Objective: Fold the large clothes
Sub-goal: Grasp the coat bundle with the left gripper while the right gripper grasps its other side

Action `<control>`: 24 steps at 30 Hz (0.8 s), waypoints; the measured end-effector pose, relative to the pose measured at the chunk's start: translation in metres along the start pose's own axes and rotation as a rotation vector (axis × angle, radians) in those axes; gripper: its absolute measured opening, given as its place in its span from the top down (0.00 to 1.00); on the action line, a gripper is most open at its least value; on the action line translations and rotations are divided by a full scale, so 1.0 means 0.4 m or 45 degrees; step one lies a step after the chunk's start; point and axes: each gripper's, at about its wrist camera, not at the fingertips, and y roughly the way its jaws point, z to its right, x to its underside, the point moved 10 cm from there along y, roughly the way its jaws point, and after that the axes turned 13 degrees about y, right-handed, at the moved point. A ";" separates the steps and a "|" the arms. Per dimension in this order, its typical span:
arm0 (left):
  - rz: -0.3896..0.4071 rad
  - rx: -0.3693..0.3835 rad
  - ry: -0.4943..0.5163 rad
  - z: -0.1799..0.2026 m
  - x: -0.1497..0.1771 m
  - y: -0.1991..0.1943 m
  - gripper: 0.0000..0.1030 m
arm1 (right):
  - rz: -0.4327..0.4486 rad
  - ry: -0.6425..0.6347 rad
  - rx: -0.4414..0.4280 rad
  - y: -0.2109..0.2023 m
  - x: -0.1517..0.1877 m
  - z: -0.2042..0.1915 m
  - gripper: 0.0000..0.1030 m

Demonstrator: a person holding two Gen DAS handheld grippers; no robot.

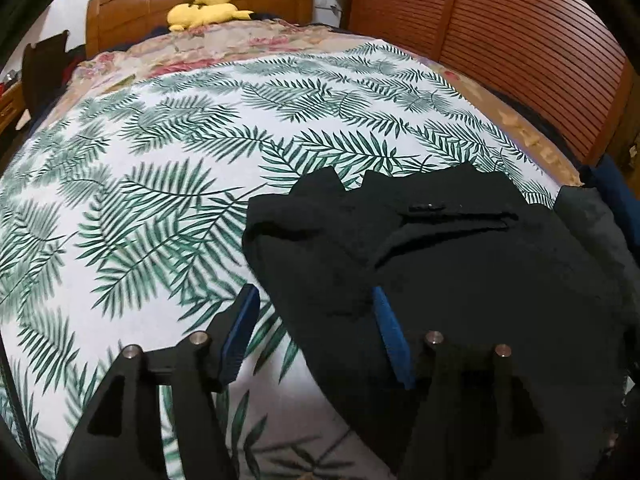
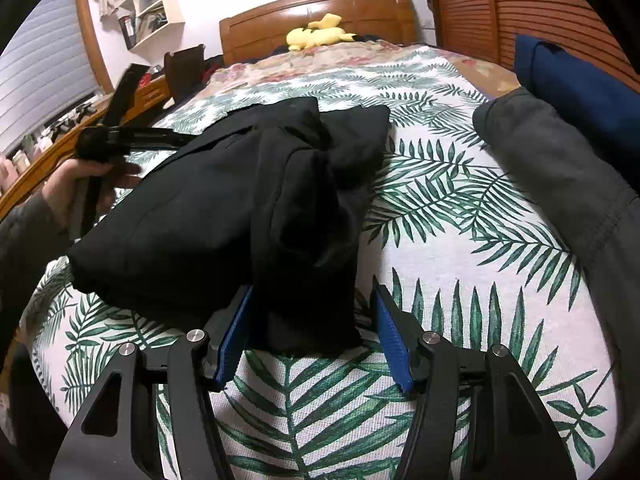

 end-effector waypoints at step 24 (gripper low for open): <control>-0.012 0.008 -0.086 -0.009 -0.035 0.069 0.57 | -0.057 -0.016 -0.060 0.011 0.011 -0.026 0.59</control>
